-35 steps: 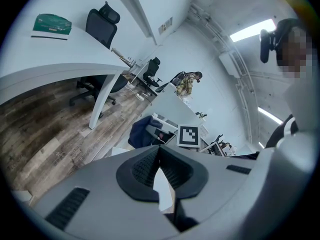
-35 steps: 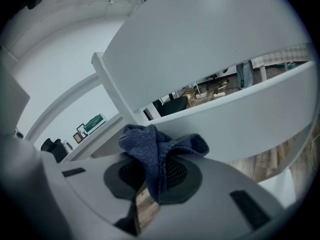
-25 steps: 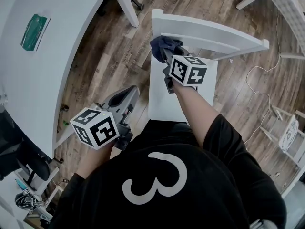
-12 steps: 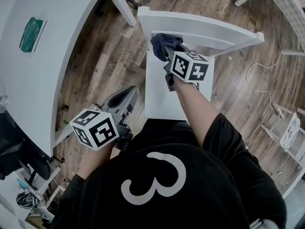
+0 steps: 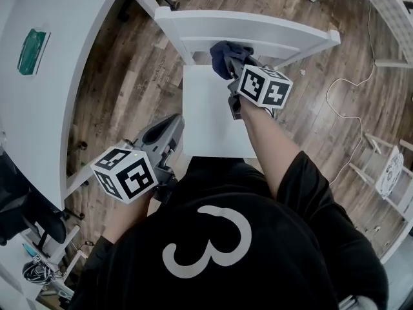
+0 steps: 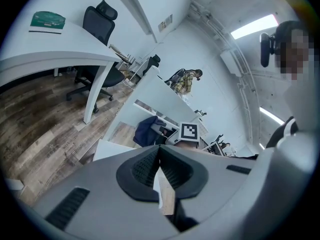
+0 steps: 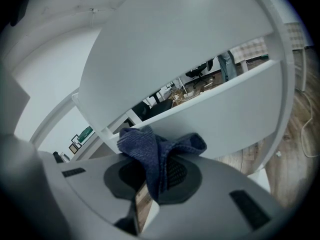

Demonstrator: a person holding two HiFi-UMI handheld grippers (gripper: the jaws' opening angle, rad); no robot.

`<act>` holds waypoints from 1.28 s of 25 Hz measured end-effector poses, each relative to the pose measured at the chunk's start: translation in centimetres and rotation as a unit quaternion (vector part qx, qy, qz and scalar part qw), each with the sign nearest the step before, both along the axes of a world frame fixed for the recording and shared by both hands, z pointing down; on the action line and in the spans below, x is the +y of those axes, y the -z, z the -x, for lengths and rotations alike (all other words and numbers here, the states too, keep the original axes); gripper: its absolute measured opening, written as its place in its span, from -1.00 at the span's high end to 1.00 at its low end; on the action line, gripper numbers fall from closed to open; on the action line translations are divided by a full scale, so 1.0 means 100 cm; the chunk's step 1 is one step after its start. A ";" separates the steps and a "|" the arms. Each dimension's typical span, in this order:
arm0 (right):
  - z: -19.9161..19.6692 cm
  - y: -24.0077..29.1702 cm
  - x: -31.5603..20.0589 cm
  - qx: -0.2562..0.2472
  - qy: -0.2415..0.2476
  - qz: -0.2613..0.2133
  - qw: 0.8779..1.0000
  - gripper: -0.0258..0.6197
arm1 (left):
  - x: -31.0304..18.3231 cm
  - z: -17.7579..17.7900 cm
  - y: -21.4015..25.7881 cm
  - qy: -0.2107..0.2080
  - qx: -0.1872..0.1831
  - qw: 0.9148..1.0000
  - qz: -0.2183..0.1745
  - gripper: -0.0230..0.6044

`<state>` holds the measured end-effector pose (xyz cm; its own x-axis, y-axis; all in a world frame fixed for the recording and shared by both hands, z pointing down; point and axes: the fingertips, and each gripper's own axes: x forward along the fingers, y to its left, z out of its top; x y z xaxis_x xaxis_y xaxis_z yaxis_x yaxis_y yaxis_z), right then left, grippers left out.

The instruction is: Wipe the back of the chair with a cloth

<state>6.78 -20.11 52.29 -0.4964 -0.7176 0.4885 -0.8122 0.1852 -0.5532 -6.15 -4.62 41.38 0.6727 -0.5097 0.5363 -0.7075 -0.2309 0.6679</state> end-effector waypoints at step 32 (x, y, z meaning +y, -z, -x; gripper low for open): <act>-0.179 0.014 0.030 -0.062 -0.071 -0.016 0.995 0.77 | 0.068 -0.063 0.043 0.064 -0.004 0.997 -0.052 0.88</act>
<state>24.72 -17.13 50.89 -0.4431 -0.7996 0.4054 -0.7579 0.0926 -0.6458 0.11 2.18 37.10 0.5940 -0.6449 0.4810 -0.7413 -0.2064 0.6387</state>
